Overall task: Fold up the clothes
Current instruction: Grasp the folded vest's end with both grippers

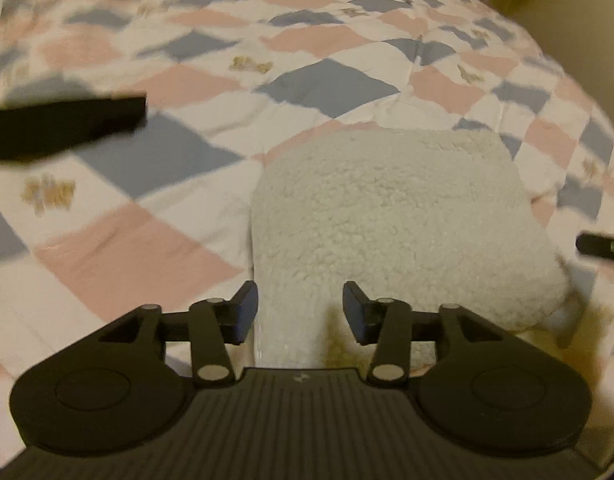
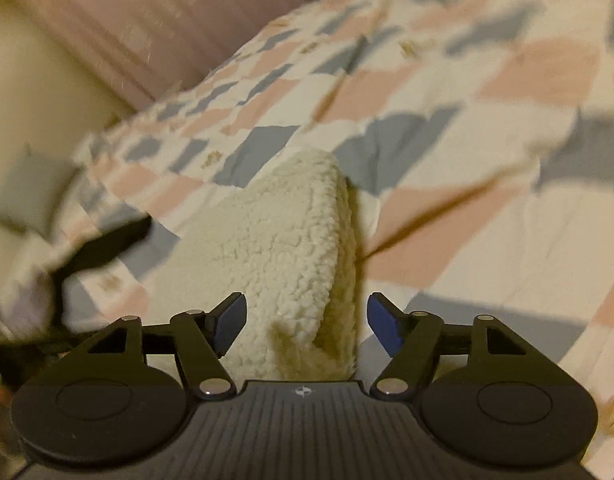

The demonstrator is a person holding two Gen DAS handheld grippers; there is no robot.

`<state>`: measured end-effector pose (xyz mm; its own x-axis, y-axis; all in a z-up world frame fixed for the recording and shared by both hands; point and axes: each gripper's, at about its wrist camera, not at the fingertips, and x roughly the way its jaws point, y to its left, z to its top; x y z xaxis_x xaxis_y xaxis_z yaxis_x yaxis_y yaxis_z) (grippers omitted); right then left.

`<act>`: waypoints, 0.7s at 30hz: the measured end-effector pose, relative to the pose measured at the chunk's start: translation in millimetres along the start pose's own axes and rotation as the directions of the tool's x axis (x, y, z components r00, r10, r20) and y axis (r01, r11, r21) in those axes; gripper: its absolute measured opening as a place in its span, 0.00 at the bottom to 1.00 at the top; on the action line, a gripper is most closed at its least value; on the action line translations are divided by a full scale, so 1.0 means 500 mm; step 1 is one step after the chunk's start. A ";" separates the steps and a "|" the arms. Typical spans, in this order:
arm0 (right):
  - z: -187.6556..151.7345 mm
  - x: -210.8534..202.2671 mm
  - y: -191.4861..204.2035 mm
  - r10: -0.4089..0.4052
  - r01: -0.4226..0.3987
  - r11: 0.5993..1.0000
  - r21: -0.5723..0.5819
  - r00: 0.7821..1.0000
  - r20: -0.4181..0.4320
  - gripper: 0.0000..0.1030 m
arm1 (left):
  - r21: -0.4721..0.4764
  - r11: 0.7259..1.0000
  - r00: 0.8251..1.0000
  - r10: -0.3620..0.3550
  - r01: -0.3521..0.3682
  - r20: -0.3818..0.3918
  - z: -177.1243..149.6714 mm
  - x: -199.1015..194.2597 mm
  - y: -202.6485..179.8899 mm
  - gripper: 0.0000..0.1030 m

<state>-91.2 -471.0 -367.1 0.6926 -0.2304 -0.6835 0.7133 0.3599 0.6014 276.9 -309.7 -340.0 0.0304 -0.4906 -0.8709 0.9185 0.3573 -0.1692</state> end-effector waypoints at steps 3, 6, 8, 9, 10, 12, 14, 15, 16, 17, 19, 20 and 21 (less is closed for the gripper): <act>0.025 0.003 -0.057 0.097 -0.092 0.987 0.133 0.995 -0.032 0.71 | -0.174 0.979 0.994 -0.112 0.109 -0.005 0.004 0.017 0.067 0.47; 0.047 0.020 -0.081 0.152 -0.141 0.977 0.158 0.987 -0.060 0.74 | -0.303 0.933 0.979 -0.203 0.195 0.003 0.003 0.050 0.122 0.47; 0.060 0.038 -0.086 0.168 -0.153 0.977 0.149 0.982 -0.088 0.75 | -0.353 0.908 0.970 -0.244 0.224 -0.013 0.001 0.074 0.145 0.47; 0.063 0.048 -0.088 0.175 -0.159 0.976 0.148 0.979 -0.101 0.77 | -0.363 0.902 0.966 -0.257 0.233 -0.018 -0.001 0.085 0.153 0.48; 0.067 0.063 -0.090 0.180 -0.161 0.975 0.149 0.977 -0.119 0.77 | -0.365 0.901 0.965 -0.263 0.236 -0.025 -0.001 0.096 0.159 0.52; 0.069 0.083 -0.093 0.182 -0.161 0.975 0.151 0.973 -0.144 0.82 | -0.367 0.897 0.959 -0.280 0.248 -0.035 0.001 0.118 0.175 0.62; 0.071 0.107 -0.094 0.187 -0.163 0.976 0.145 0.967 -0.175 0.86 | -0.379 0.883 0.949 -0.312 0.278 -0.031 0.002 0.138 0.193 0.63; 0.071 0.116 -0.094 0.189 -0.163 0.976 0.145 0.965 -0.184 0.88 | -0.386 0.875 0.944 -0.329 0.292 -0.030 0.003 0.149 0.202 0.63; 0.072 0.125 -0.095 0.190 -0.163 0.975 0.148 0.963 -0.190 0.89 | -0.396 0.866 0.938 -0.345 0.306 -0.030 0.003 0.161 0.211 0.64; 0.073 0.134 -0.096 0.191 -0.162 0.975 0.153 0.962 -0.195 0.90 | -0.404 0.859 0.933 -0.359 0.315 -0.035 0.003 0.174 0.219 0.65; 0.076 0.152 -0.099 0.198 -0.165 0.972 0.169 0.959 -0.203 0.90 | -0.421 0.845 0.923 -0.382 0.329 -0.044 0.001 0.198 0.234 0.68; 0.078 0.162 -0.101 0.206 -0.170 0.969 0.180 0.956 -0.208 0.91 | -0.437 0.829 0.914 -0.404 0.348 -0.039 -0.001 0.208 0.242 0.70; 0.079 0.172 -0.103 0.215 -0.175 0.966 0.192 0.953 -0.214 0.91 | -0.452 0.812 0.904 -0.427 0.369 -0.030 -0.003 0.217 0.250 0.70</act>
<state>-64.0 -545.1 -440.5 0.7903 0.0512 -0.6105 0.5884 0.2146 0.7796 394.5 -317.0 -456.2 -0.3771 -0.5717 -0.7286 0.5788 0.4687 -0.6673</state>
